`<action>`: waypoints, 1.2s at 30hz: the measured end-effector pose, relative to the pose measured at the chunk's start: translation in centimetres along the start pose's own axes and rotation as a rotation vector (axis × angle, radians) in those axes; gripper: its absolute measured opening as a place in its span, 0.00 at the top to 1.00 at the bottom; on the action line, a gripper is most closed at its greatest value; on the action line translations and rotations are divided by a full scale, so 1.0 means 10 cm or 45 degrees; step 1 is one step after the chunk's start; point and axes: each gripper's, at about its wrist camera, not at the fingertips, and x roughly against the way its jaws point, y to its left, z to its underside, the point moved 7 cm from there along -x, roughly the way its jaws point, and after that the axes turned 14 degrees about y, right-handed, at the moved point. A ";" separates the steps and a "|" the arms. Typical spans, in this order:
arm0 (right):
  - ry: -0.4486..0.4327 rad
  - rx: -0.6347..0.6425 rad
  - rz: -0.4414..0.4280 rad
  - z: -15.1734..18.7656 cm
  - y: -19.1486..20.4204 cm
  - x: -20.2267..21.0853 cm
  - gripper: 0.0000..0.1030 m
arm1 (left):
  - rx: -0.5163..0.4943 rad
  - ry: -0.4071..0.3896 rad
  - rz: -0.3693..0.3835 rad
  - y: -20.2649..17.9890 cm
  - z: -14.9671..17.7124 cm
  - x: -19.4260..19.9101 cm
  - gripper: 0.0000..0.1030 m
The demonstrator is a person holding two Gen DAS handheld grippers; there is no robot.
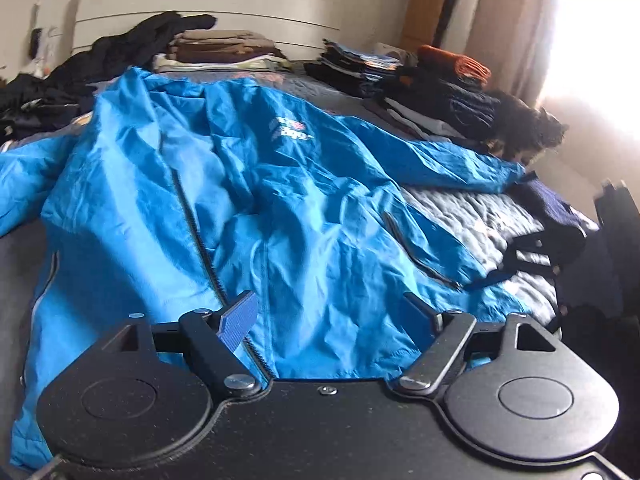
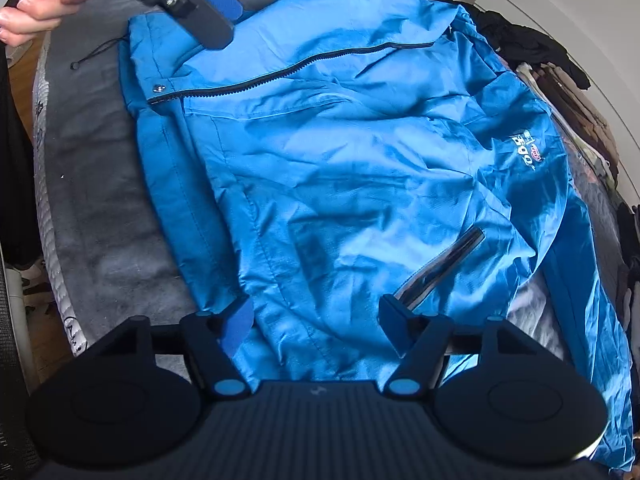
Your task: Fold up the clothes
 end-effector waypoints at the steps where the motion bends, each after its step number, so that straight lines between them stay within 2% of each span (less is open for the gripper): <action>1: -0.003 0.015 -0.004 -0.01 0.03 -0.01 0.37 | 0.018 -0.008 -0.008 0.03 -0.03 0.02 0.26; 2: -0.004 0.032 -0.008 -0.02 0.06 -0.02 0.40 | 0.029 -0.021 -0.012 0.04 -0.05 0.05 0.25; 3: -0.001 0.045 -0.017 -0.02 0.08 -0.04 0.47 | 0.037 -0.036 -0.014 0.06 -0.08 0.09 0.25; 6: 0.028 0.062 -0.075 -0.03 0.12 -0.12 0.78 | 0.041 -0.066 -0.011 0.08 -0.12 0.15 0.23; 8: 0.041 0.080 -0.074 -0.03 0.14 -0.14 0.81 | 0.044 -0.070 -0.013 0.09 -0.12 0.16 0.22; 10: 0.045 0.095 -0.064 -0.03 0.16 -0.13 0.90 | 0.046 -0.069 -0.017 0.11 -0.12 0.16 0.22; 13: 0.025 0.081 -0.046 -0.03 0.13 0.00 0.97 | 0.056 -0.074 -0.022 0.14 -0.12 0.18 0.22; 19: 0.045 0.087 0.017 0.08 0.04 0.26 0.99 | 0.072 -0.090 -0.020 0.20 -0.14 0.25 0.22; 23: 0.123 0.131 0.046 0.26 0.01 0.31 1.00 | 0.074 -0.085 -0.030 0.24 -0.14 0.26 0.22; 27: 0.248 0.143 0.084 0.54 -0.11 0.25 1.00 | 0.073 -0.070 -0.041 0.26 -0.13 0.24 0.22; 29: 0.280 0.068 0.059 0.68 -0.21 0.23 1.00 | 0.069 -0.068 -0.040 0.25 -0.13 0.24 0.22; 30: 0.269 0.019 0.044 0.72 -0.26 0.24 1.00 | 0.068 -0.067 -0.036 0.24 -0.13 0.23 0.21; 32: 0.144 -0.035 0.028 0.66 -0.26 0.38 1.00 | 0.058 -0.058 -0.031 0.21 -0.12 0.21 0.20; 33: 0.094 -0.033 0.028 0.62 -0.23 0.43 0.96 | 0.049 -0.052 -0.034 0.19 -0.12 0.20 0.19; 36: 0.049 0.079 0.076 0.48 -0.07 0.46 0.94 | 0.033 -0.039 -0.036 0.16 -0.11 0.16 0.19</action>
